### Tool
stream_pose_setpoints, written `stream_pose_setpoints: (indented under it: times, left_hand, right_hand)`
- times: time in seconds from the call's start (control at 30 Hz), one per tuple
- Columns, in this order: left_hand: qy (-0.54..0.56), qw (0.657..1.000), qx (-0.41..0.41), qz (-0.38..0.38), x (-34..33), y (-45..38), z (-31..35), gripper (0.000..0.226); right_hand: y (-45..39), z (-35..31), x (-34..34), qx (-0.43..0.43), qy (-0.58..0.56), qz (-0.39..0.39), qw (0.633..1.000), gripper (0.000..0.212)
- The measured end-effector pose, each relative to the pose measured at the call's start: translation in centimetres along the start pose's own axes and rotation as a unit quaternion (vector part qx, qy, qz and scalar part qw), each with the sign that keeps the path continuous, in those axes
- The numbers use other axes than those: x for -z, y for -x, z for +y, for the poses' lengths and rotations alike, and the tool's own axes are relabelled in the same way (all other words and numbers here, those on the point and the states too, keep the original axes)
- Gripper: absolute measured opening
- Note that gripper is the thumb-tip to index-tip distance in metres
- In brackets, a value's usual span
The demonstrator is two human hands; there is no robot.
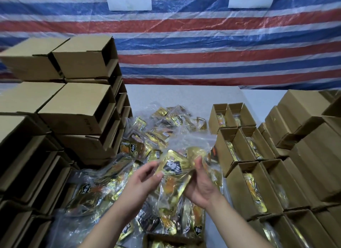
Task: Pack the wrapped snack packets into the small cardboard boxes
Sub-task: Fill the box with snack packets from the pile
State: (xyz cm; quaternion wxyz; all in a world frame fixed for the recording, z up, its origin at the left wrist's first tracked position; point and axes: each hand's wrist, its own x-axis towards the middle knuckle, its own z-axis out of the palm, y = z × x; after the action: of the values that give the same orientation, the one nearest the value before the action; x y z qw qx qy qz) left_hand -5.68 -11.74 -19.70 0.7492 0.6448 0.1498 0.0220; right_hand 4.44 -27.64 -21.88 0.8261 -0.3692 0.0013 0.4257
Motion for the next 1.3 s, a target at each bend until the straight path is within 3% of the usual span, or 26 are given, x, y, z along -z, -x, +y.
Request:
stream_pose_setpoints:
  times: [0.1, 0.27, 0.37, 0.47, 0.53, 0.63, 0.8, 0.9, 1.0, 1.1, 1.2, 1.3]
  left_hand:
    - [-0.014, 0.995, -0.069, 0.071, -2.0, -1.4, 2.5, 0.039]
    - [0.002, 0.982, -0.117, 0.151, -5.2, -3.7, 5.9, 0.052]
    - [0.036, 0.991, -0.084, 0.103, -5.7, -4.9, 6.2, 0.017]
    - [0.051, 0.998, -0.039, 0.018, -5.5, -5.3, 5.8, 0.013]
    - [0.014, 0.999, -0.040, -0.001, -5.0, -5.2, 6.0, 0.024]
    - [-0.027, 0.998, -0.051, -0.005, -3.3, -4.9, 6.6, 0.040]
    - [-0.160, 0.986, 0.015, -0.032, 0.9, -3.2, 4.3, 0.020]
    - [-0.279, 0.952, 0.076, -0.103, 3.3, -1.1, -0.2, 0.024]
    - [-0.362, 0.906, 0.133, -0.174, 4.9, 1.1, -5.6, 0.042]
    - [-0.427, 0.860, 0.185, -0.208, 5.4, 2.8, -10.5, 0.045]
    - [-0.364, 0.883, 0.215, -0.205, 5.7, 3.7, -13.1, 0.027]
    - [-0.301, 0.905, 0.215, -0.211, 6.2, 4.2, -13.7, 0.030]
  right_hand:
    - [0.1, -2.7, -2.7, 0.050, 0.047, -0.040, 0.997, 0.102]
    - [0.3, -5.7, -6.0, 0.102, 0.118, -0.092, 0.984, 0.090]
    - [0.6, -6.4, -6.2, 0.152, 0.200, -0.102, 0.963, 0.061]
    - [0.7, -6.4, -6.0, 0.189, 0.252, -0.016, 0.949, 0.035]
    - [1.0, -6.8, -5.7, 0.187, 0.221, -0.001, 0.957, 0.038]
    - [1.6, -7.6, -4.7, 0.149, 0.188, 0.015, 0.971, 0.060]
    - [3.0, -8.4, -2.4, 0.086, 0.272, -0.040, 0.958, 0.072]
    - [3.9, -7.0, -1.5, 0.050, 0.407, -0.097, 0.907, 0.052]
    - [4.9, -4.6, -1.0, -0.063, 0.486, -0.153, 0.858, 0.048]
    - [4.9, -1.3, -0.5, -0.164, 0.579, -0.228, 0.765, 0.027]
    - [4.2, 1.9, 0.6, -0.223, 0.664, -0.279, 0.657, 0.020]
    - [3.6, 4.6, 1.9, -0.277, 0.700, -0.292, 0.590, 0.016]
